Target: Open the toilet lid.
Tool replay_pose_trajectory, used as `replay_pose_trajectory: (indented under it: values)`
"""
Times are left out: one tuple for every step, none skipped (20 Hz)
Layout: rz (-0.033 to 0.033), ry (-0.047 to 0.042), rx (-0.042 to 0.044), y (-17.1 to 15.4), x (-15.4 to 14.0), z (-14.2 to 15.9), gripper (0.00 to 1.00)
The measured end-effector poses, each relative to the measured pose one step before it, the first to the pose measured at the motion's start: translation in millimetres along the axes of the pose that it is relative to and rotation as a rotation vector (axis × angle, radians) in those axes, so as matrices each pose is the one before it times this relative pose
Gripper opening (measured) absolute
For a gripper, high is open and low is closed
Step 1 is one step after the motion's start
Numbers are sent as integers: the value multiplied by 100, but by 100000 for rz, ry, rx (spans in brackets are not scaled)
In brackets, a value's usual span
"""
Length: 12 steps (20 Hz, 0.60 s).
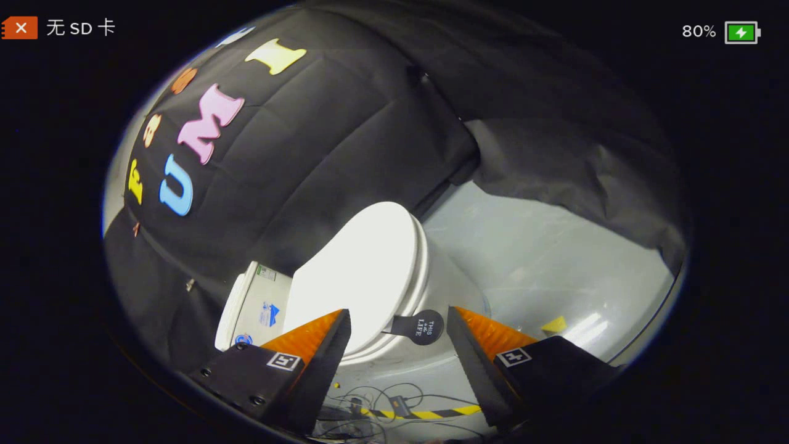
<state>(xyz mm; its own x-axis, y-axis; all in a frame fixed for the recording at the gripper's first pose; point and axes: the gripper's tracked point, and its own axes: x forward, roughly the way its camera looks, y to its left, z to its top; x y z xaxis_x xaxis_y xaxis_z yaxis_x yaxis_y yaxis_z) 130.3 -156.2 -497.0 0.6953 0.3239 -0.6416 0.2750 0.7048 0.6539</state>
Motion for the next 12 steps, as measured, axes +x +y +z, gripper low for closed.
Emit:
replay_pose_trajectory:
  values:
    - [447, 1502, 4545, -607, 700, -398, 99]
    - [-128, 1189, 4135, -674, 780, -450, 99]
    - [197, 638, 3912, -601, 892, -190, 98]
    - [544, 2543, 4245, -507, 468, -664, 98]
    - [1843, 3073, 3922, -41, 395, -308, 94]
    - [1848, 1684, 3568, -89, 437, -386, 89]
    - [2048, 679, 2586, 72, 554, -50, 77]
    - [-537, 1602, 2160, -348, 561, -392, 70]
    - [963, 929, 2717, -120, -28, 230, 48]
    - [3669, -787, 2021, 101, -121, 52, 25]
    - [3736, 922, 2189, 751, -125, 391, 16]
    - [27, 1649, -1391, 167, -1188, -31, 6]
